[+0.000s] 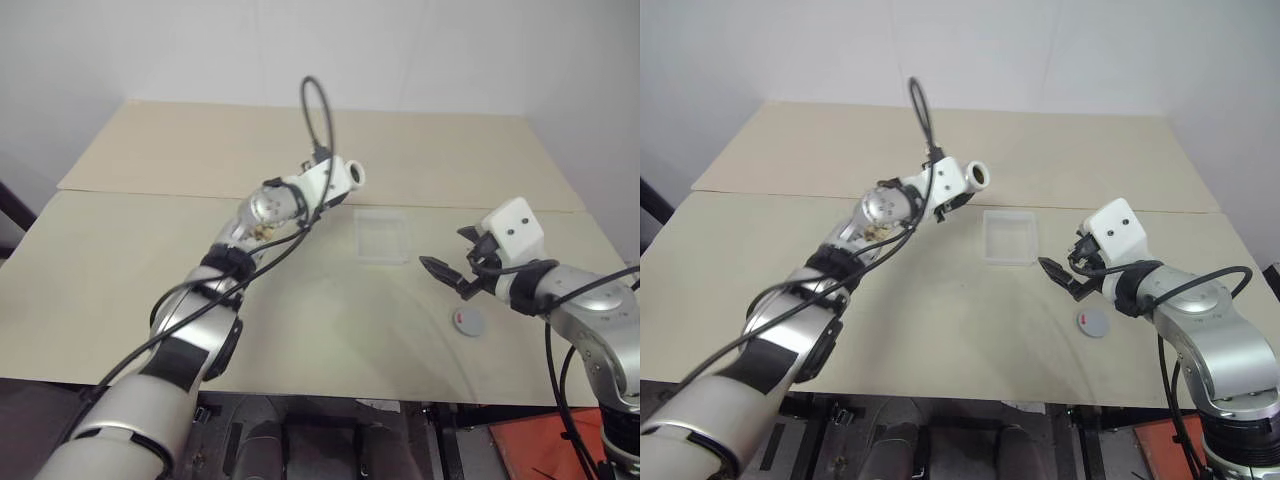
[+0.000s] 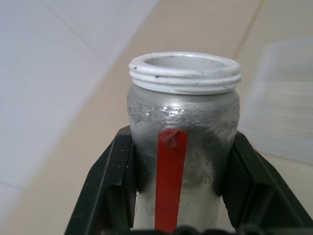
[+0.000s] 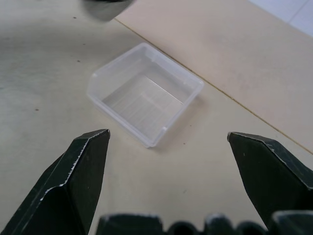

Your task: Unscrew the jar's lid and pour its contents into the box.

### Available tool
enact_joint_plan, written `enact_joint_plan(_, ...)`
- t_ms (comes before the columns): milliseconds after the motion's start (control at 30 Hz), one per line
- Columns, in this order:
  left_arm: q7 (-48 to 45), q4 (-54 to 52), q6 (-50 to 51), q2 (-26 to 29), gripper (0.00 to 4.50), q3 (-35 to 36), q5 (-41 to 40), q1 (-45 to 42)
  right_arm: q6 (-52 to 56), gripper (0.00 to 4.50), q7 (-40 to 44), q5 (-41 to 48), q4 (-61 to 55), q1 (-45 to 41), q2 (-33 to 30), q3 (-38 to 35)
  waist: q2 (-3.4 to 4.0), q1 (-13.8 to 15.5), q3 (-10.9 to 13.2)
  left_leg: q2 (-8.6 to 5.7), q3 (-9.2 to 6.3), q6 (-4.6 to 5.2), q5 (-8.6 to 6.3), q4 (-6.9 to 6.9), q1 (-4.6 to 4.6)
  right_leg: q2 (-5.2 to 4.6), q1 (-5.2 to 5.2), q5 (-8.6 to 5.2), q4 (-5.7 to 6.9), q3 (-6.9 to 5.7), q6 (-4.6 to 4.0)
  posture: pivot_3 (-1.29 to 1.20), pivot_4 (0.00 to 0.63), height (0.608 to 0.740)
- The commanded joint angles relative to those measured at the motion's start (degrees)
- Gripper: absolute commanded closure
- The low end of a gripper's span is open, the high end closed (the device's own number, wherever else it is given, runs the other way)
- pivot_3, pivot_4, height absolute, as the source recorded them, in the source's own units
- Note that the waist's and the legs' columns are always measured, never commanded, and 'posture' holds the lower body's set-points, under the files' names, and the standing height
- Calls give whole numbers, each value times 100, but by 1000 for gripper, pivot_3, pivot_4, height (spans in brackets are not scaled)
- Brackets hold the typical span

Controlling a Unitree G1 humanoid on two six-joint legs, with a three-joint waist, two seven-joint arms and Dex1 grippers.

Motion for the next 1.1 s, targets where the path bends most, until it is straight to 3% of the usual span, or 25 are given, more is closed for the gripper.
enact_joint_plan(33, 1595, 504, -535, -88, 2568, -1249, 1656, -752, 17, 31, -44, 44, -444, 140, -11, -172, -2, -1, 2, -1, -1, 0, 0, -1, -2, 0, -2, 0, -3, 0, 0, 0, 150, 740)
enact_joint_plan(200, 3027, 1088, -297, -398, 2568, -2719, 3293, -1309, 174, 31, -125, 210, -949, 406, 95, -462, -4, -7, 3, -4, -1, -1, -1, 0, -10, -4, -10, -3, 1, -1, 5, 0, 150, 740)
enact_joint_plan(367, 3390, 1333, -130, -580, 2568, -3492, 4161, -1515, 349, 31, -315, 261, -1267, 638, 214, -595, -5, -16, 3, -4, 1, -1, -1, 1, -15, -5, -25, -4, 13, 2, 5, 0, 150, 740)
enact_joint_plan(733, 3452, 1387, -170, -626, 2568, -3466, 4314, -1580, 456, 31, -542, 240, -1418, 756, 401, -551, -4, -6, 3, -9, 5, -2, 1, 11, -58, -10, -71, -3, 34, 8, 4, 0, 150, 740)
enact_joint_plan(800, 3359, 1390, -193, -611, 2568, -3287, 4140, -1560, 436, 31, -527, 223, -1369, 724, 385, -513, -4, -8, 3, -10, 5, -2, 1, 12, -58, -11, -71, -3, 35, 8, 4, 0, 150, 740)
enact_joint_plan(900, 2769, 1386, -338, -557, 2568, -2424, 3292, -1413, 395, 31, -510, 169, -1280, 734, 349, -476, -4, -11, 3, -10, 5, -2, 1, 13, -59, -11, -73, -3, 38, 8, 4, 0, 150, 740)
enact_joint_plan(1033, 1860, 1330, -378, -446, 2568, -1139, 2083, -1125, 353, 31, -497, 117, -1231, 810, 326, -419, -2, -27, 2, -10, 6, -2, 1, 17, -58, -13, -73, -3, 46, 8, 4, 0, 150, 740)
enact_joint_plan(1100, 1151, 1264, -290, -416, 2568, -62, 992, -863, 314, 31, -488, 80, -1183, 837, 331, -372, -1, -41, 1, -9, 6, -1, 1, 18, -56, -13, -73, -3, 50, 8, 3, 0, 150, 740)
